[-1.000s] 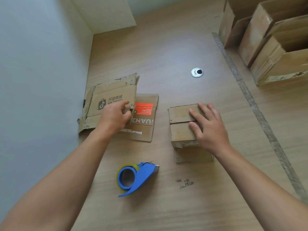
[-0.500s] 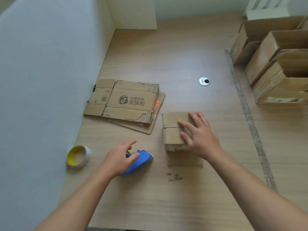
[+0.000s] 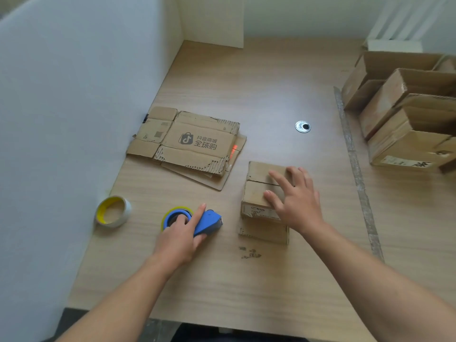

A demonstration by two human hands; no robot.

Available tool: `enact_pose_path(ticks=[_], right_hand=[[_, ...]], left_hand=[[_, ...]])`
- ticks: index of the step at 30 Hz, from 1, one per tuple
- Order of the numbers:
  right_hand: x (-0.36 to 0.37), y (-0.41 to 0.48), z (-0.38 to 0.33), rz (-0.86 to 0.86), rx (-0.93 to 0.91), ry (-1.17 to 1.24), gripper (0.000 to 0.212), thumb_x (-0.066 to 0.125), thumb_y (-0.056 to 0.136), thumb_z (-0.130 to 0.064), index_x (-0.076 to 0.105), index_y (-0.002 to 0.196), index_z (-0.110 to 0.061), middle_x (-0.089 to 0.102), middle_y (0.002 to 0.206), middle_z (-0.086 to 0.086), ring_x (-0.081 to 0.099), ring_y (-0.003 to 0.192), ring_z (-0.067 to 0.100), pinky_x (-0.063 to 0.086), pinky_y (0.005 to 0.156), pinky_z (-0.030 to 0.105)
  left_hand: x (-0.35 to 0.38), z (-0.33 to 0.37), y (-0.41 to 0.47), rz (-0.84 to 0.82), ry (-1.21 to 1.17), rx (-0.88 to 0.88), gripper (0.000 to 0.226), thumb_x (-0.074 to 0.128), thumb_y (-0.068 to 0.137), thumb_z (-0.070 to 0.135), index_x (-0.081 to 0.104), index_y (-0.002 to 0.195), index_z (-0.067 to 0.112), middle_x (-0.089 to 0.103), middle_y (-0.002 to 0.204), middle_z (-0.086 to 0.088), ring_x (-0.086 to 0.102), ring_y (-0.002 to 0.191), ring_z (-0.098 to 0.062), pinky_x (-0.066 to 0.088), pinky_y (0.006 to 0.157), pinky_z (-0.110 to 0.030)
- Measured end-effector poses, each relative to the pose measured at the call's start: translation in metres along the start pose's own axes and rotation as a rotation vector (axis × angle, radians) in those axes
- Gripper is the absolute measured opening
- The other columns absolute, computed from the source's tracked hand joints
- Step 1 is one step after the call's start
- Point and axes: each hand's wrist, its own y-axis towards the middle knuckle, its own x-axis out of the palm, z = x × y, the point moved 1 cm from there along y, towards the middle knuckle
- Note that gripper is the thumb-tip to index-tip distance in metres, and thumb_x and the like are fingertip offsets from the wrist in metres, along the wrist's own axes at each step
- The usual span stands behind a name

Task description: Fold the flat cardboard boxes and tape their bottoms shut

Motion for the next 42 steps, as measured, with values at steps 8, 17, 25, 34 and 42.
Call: enact_pose_path(ticks=[8, 17, 25, 34, 42], right_hand=[[0.007, 0.000, -0.002, -0.056, 0.002, 0.107, 0.047, 0.046, 0.098, -0.054, 0.041, 0.145, -0.048, 0.009, 0.166, -0.011, -0.010, 0.152, 0.018, 0.020, 0.118, 0.045], [0.013, -0.007, 0.000, -0.003, 0.004, 0.135, 0.047, 0.049, 0.098, -0.052, 0.044, 0.145, -0.045, 0.014, 0.165, -0.009, -0.005, 0.153, 0.020, 0.019, 0.118, 0.045], [0.012, -0.017, -0.005, 0.008, -0.028, 0.148, 0.048, 0.052, 0.096, -0.052, 0.047, 0.143, -0.043, 0.020, 0.164, -0.008, -0.001, 0.152, 0.019, 0.019, 0.118, 0.047], [0.012, -0.034, -0.024, -0.081, -0.225, -0.018, 0.048, 0.056, 0.095, -0.052, 0.051, 0.140, -0.037, 0.027, 0.158, 0.000, 0.008, 0.151, 0.019, -0.007, 0.122, 0.049], [0.029, -0.036, -0.013, 0.057, -0.319, 0.166, 0.048, 0.064, 0.085, -0.057, 0.064, 0.125, -0.030, 0.043, 0.142, 0.003, 0.028, 0.138, 0.022, 0.018, 0.120, 0.045]], left_hand=[[0.000, -0.013, -0.008, 0.077, 0.070, 0.088, 0.086, 0.051, 0.097, 0.042, -0.021, 0.144, 0.048, 0.048, 0.099, 0.003, 0.061, 0.090, -0.025, 0.045, 0.067, -0.033], [0.011, -0.014, -0.012, 0.185, 0.116, 0.233, 0.099, 0.085, 0.070, 0.039, 0.024, 0.147, 0.046, 0.051, 0.065, 0.002, 0.050, 0.043, -0.022, 0.030, 0.036, -0.025], [-0.014, -0.021, -0.016, 0.323, 0.057, 0.273, 0.082, 0.060, 0.088, 0.045, 0.008, 0.151, 0.053, 0.053, 0.078, 0.001, 0.052, 0.053, -0.027, 0.043, 0.039, -0.033], [-0.101, -0.007, -0.019, 0.403, 0.096, 0.672, 0.058, 0.045, 0.094, 0.041, 0.028, 0.150, 0.041, 0.056, 0.083, 0.005, 0.053, 0.059, -0.025, 0.044, 0.042, -0.035], [-0.098, 0.015, -0.009, 0.264, 0.140, 0.791, 0.056, 0.045, 0.092, 0.042, 0.033, 0.147, 0.038, 0.060, 0.088, 0.006, 0.056, 0.061, -0.024, 0.045, 0.045, -0.031]])
